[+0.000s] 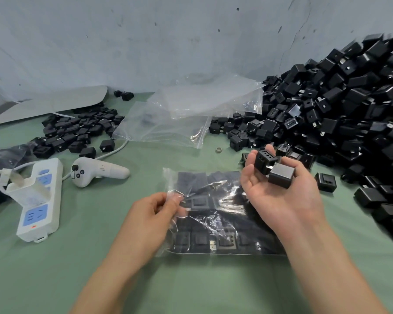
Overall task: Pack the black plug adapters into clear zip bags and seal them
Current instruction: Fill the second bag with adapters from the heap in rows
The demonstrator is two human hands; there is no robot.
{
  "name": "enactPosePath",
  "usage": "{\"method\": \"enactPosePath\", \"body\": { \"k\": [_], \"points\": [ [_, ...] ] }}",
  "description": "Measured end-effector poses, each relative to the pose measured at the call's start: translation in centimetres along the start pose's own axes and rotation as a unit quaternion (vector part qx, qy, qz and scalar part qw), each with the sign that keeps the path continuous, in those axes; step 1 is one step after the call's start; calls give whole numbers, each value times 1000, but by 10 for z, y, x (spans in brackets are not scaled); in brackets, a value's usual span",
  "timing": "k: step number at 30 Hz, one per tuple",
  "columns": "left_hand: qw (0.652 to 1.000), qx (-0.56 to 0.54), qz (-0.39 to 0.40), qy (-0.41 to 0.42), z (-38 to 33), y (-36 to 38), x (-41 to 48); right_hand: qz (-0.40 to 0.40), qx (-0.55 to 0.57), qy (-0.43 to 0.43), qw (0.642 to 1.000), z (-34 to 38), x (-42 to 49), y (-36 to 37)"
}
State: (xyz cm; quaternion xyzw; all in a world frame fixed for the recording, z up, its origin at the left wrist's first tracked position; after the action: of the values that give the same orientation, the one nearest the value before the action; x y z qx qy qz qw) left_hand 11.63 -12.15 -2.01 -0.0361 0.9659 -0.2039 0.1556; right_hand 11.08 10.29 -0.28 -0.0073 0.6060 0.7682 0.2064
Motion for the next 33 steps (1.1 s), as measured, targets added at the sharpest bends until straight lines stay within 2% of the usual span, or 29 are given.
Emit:
{"method": "enactPosePath", "body": {
  "k": [8,15,18,20,22,23,27,30,33],
  "points": [
    [1000,-21,-11,15,-3,0,1,-1,4,1,1000,2,0,0],
    [996,-38,68,-30,-6,13,1,6,0,0,1000,3,0,-1],
    [995,-83,38,-45,-7,4,3,14,2,0,1000,4,0,-1],
    [995,-82,-53,-18,-9,-9,4,23,3,5,1000,3,0,0],
    [985,-64,-149,50,-18,-19,0,35,3,20,999,-2,-1,1],
    [982,-66,-157,85,-26,-19,-3,43,5,30,999,-4,-2,2],
    [984,-55,-45,163,-56,13,-14,78,3,65,995,-19,-6,8],
    [977,13,-25,210,-70,39,-20,91,1,96,991,-29,-10,12],
    [979,27,-28,200,-75,50,-18,111,-16,121,986,-34,-14,15]
  ]
}}
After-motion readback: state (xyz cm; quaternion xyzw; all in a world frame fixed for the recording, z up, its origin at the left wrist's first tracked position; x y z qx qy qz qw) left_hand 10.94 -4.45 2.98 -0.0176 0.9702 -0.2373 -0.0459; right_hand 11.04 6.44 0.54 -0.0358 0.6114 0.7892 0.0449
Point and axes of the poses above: each hand's wrist, its own x-axis towards the middle knuckle, its own y-axis out of the palm, z = x × y, the point moved 3 cm from there along x, towards the middle knuckle, and after that the axes turned 14 degrees about -y, right-handed, at the moved point
